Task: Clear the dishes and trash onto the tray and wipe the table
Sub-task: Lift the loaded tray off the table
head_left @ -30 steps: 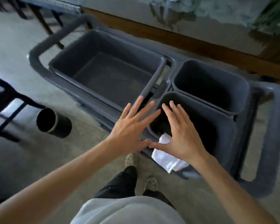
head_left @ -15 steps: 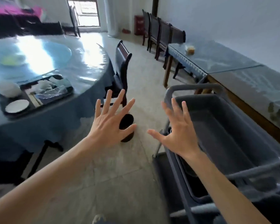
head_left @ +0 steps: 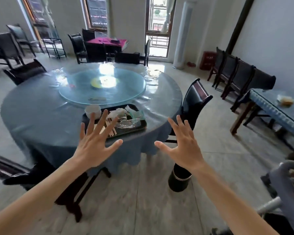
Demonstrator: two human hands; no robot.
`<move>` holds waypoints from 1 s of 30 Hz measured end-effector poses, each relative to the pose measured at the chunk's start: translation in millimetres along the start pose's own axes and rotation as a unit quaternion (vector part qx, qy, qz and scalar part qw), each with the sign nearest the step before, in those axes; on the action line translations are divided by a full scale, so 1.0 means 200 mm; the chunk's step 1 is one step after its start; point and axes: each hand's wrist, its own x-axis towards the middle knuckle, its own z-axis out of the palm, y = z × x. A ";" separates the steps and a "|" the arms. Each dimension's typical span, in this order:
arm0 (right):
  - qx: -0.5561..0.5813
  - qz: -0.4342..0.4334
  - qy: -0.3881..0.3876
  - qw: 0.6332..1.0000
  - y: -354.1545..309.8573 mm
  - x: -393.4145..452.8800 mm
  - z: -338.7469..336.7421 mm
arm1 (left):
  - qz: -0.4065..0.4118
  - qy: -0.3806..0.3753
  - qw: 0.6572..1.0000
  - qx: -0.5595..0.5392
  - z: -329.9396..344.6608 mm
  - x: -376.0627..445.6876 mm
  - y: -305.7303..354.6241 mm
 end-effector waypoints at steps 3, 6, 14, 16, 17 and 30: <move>0.025 0.004 -0.014 1.000 -0.01 0.25 0.13 | -0.047 -0.010 0.999 -0.014 0.03 0.14 -0.21; 0.045 0.012 -0.041 0.998 0.02 0.49 0.25 | -0.080 -0.025 0.996 -0.041 0.09 0.28 -0.37; 0.106 0.024 -0.131 0.985 0.21 1.24 0.64 | -0.166 -0.052 0.981 -0.081 0.37 0.84 -0.74; 0.112 0.042 -0.145 0.982 0.26 1.42 0.75 | -0.195 -0.062 0.975 -0.089 0.45 0.99 -0.83; 0.115 0.054 -0.157 0.979 0.30 1.51 0.80 | -0.213 -0.069 0.970 -0.095 0.49 1.07 -0.88; 0.083 0.220 -0.256 0.938 0.68 2.32 1.47 | -0.417 -0.108 0.884 -0.182 1.03 1.41 -1.52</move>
